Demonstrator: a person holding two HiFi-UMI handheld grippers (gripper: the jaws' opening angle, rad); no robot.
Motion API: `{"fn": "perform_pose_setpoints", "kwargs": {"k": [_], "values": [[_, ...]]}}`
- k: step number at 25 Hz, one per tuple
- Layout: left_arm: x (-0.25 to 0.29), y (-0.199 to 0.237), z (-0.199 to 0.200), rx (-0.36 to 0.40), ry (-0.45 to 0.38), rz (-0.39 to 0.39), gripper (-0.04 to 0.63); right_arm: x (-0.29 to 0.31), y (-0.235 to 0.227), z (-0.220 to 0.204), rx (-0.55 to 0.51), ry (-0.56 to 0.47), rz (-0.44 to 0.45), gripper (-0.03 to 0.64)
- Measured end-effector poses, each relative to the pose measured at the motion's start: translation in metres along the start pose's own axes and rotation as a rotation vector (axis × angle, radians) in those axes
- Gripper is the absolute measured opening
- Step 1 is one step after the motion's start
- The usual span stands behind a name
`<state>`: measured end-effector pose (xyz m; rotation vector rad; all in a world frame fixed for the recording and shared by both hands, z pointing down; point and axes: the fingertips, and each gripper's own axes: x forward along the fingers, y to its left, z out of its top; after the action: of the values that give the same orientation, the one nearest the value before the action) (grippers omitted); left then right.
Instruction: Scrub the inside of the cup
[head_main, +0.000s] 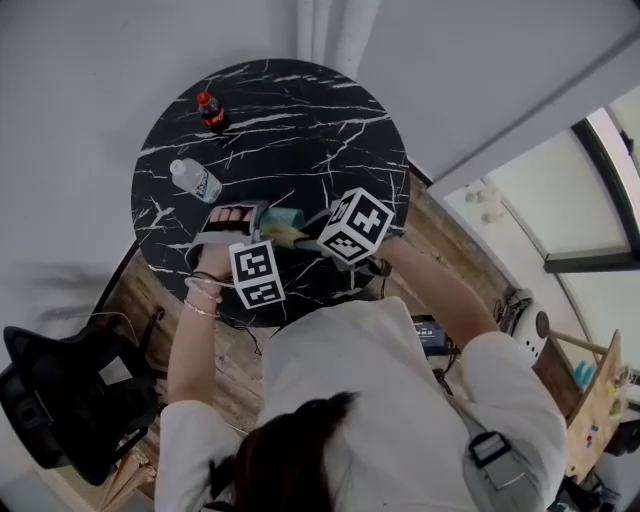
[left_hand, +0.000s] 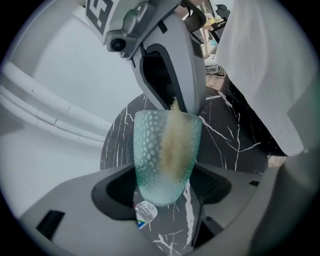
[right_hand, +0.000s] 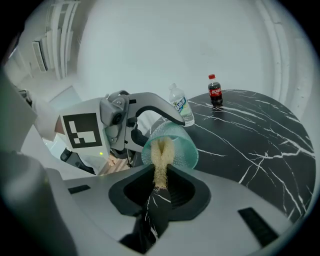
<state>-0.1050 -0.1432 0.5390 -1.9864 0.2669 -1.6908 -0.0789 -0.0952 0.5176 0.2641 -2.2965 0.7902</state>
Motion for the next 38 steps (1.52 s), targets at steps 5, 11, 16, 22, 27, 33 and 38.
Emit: {"fn": "perform_pose_setpoints", "kwargs": {"k": [5,11,16,22,27,33,38], "values": [[0.0,-0.003,-0.001,-0.054,-0.001,-0.003,0.33,-0.006,0.011,0.006,0.035,-0.067,0.021,0.078],[0.003,-0.006,0.003,-0.149,-0.025,-0.008,0.33,-0.016,0.023,0.009,0.086,-0.141,0.04,0.078],[0.011,-0.006,0.007,-0.274,-0.073,-0.007,0.33,-0.025,0.024,0.01,0.166,-0.229,0.052,0.078],[0.02,-0.001,0.012,-0.553,-0.181,-0.009,0.33,-0.044,0.014,0.009,0.226,-0.38,-0.005,0.078],[0.039,-0.021,0.022,-0.709,-0.23,-0.074,0.33,-0.07,0.008,0.016,0.281,-0.534,-0.042,0.078],[0.059,-0.024,0.035,-0.942,-0.334,-0.093,0.33,-0.096,-0.01,-0.001,0.333,-0.607,-0.137,0.078],[0.073,0.002,0.034,-1.171,-0.446,-0.014,0.33,-0.113,-0.021,-0.026,0.399,-0.65,-0.207,0.078]]}}
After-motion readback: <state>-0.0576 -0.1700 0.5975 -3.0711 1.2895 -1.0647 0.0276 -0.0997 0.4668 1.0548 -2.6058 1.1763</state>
